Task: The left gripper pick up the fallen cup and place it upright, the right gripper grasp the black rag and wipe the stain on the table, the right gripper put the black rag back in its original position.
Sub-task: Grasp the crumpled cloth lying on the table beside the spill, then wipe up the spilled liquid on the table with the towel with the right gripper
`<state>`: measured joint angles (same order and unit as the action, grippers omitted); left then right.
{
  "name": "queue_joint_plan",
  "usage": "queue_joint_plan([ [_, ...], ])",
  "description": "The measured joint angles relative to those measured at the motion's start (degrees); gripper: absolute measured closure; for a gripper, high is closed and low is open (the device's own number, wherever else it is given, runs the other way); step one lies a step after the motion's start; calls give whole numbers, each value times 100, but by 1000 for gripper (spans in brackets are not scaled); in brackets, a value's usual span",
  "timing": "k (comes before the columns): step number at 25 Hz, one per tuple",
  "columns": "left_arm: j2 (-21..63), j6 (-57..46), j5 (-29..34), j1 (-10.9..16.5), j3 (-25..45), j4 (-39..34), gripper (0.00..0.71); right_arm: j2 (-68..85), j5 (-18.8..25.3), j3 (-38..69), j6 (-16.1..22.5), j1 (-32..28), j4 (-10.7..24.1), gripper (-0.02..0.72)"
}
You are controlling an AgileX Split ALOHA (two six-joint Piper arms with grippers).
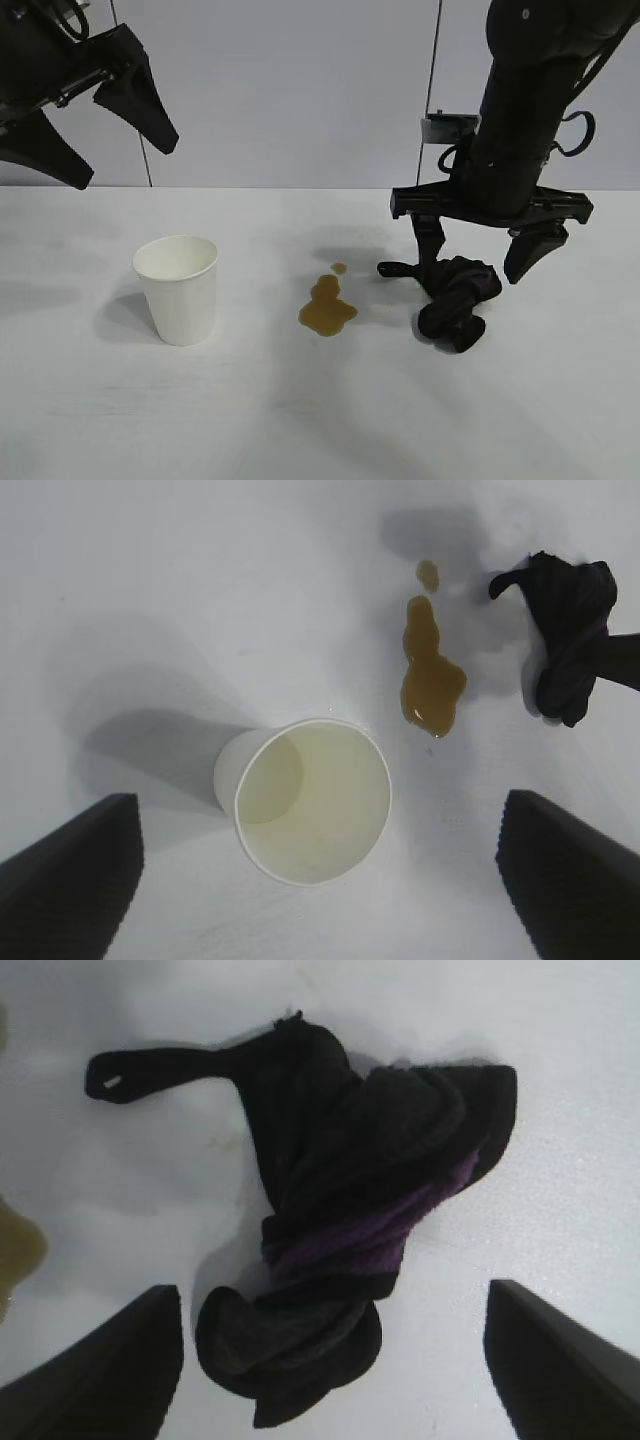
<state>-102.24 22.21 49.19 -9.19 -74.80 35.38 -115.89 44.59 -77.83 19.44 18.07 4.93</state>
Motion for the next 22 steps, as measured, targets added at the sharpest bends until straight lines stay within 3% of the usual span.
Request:
queue_joint_plan([
  [4, -46, 0, 0, 0, 0, 0, 17, -188, -211, 0, 199, 0, 70, 213],
  [6, -46, 0, 0, 0, 0, 0, 17, -254, -278, 0, 309, 0, 84, 309],
  [9, -46, -53, 0, 0, 0, 72, 17, -348, -328, 0, 425, 0, 84, 528],
  [11, -46, -88, 0, 0, 0, 223, 17, -355, -356, -10, 446, 0, 77, 617],
  [14, -46, -105, 0, 0, 0, 358, 17, -321, -422, -10, 419, 0, -78, 625],
  [22, -46, -105, -12, 0, 0, 373, 17, -25, -711, -28, -266, 281, -1201, 626],
])
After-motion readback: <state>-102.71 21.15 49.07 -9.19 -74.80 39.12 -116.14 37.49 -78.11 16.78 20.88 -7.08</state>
